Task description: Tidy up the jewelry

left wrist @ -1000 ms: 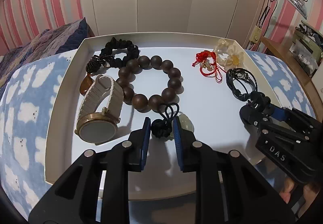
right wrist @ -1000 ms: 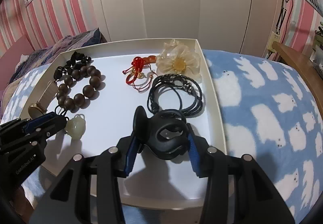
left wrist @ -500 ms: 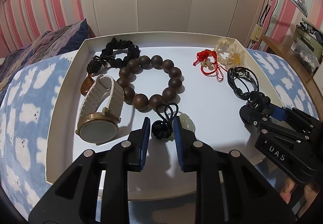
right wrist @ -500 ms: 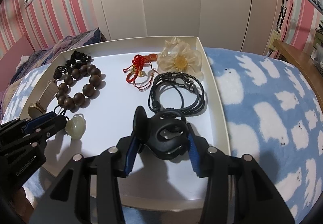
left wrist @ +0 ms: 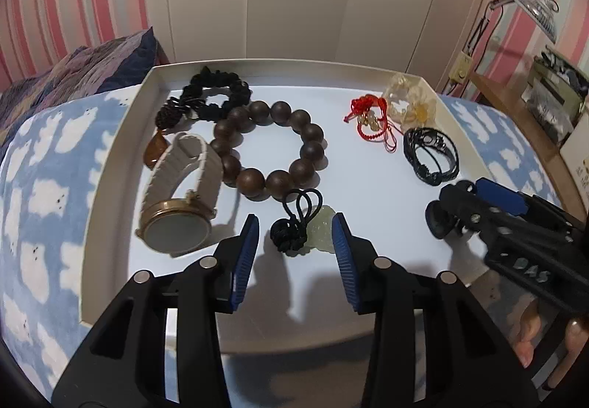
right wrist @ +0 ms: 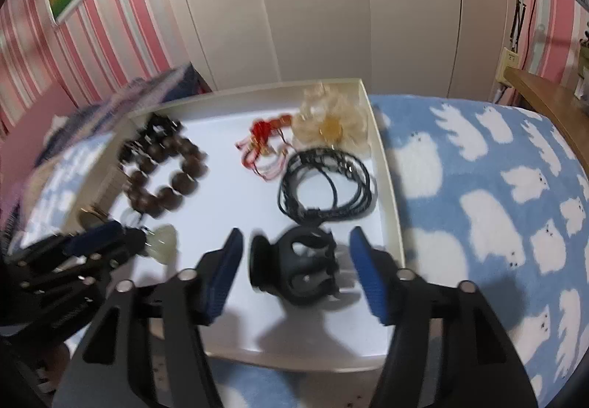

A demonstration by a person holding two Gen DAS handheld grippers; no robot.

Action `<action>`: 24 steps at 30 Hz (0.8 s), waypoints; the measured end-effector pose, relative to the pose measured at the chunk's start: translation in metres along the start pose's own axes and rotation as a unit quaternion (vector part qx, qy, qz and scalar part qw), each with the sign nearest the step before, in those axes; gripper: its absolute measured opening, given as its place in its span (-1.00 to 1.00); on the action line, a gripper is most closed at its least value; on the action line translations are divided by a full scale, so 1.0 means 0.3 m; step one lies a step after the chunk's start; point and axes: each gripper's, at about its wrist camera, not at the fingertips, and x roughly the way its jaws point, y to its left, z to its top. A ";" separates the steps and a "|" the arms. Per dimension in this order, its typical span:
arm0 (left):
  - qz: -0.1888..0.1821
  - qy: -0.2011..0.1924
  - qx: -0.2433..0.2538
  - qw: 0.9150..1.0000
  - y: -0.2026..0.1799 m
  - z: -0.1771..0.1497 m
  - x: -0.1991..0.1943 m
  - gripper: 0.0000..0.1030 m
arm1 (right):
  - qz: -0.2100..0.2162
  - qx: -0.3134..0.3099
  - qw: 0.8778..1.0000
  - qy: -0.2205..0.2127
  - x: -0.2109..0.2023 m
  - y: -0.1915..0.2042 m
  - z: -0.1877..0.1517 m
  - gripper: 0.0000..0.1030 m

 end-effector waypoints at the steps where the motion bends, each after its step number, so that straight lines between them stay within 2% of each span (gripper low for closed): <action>1: -0.001 0.000 -0.004 1.000 0.003 0.002 -0.012 -0.18 | 0.016 0.005 1.000 -0.005 -0.016 -0.006 0.007 0.24; 3: 0.000 -0.010 -0.012 1.000 0.013 -0.004 -0.067 -0.10 | 0.036 0.013 0.999 -0.013 -0.051 -0.013 0.020 0.25; 4: 0.001 -0.019 -0.013 1.000 0.018 -0.011 -0.103 0.11 | 0.044 0.015 0.999 -0.019 -0.078 -0.013 0.028 0.27; 5: 0.006 -0.033 -0.016 0.999 0.024 -0.023 -0.153 0.42 | 0.050 0.012 0.998 -0.027 -0.112 -0.009 0.037 0.34; 6: 0.012 -0.044 -0.019 0.999 0.032 -0.033 -0.192 0.57 | 0.049 0.009 0.998 -0.038 -0.147 -0.004 0.044 0.59; 7: 0.017 -0.055 -0.021 0.998 0.038 -0.042 -0.231 0.77 | 0.045 0.007 0.998 -0.049 -0.173 -0.002 0.046 0.76; 8: 0.026 -0.071 -0.019 0.997 0.046 -0.057 -0.291 0.88 | 0.038 0.007 0.997 -0.067 -0.221 0.003 0.044 0.77; 12: 0.045 -0.101 -0.011 0.994 0.068 -0.104 -0.452 0.94 | 0.030 -0.006 0.997 -0.070 -0.315 0.035 0.001 0.78; 17: 0.055 -0.106 -0.018 0.993 0.087 -0.176 -0.584 0.94 | 0.004 -0.009 0.998 -0.067 -0.422 0.045 -0.091 0.78; 19: 0.074 -0.112 -0.013 0.991 0.078 -0.212 -0.633 0.94 | -0.006 -0.006 0.997 -0.078 -0.480 0.050 -0.128 0.96; 24: 0.086 -0.132 -0.007 0.988 0.037 -0.305 -0.739 0.94 | -0.023 0.000 0.993 -0.112 -0.616 0.068 -0.213 0.96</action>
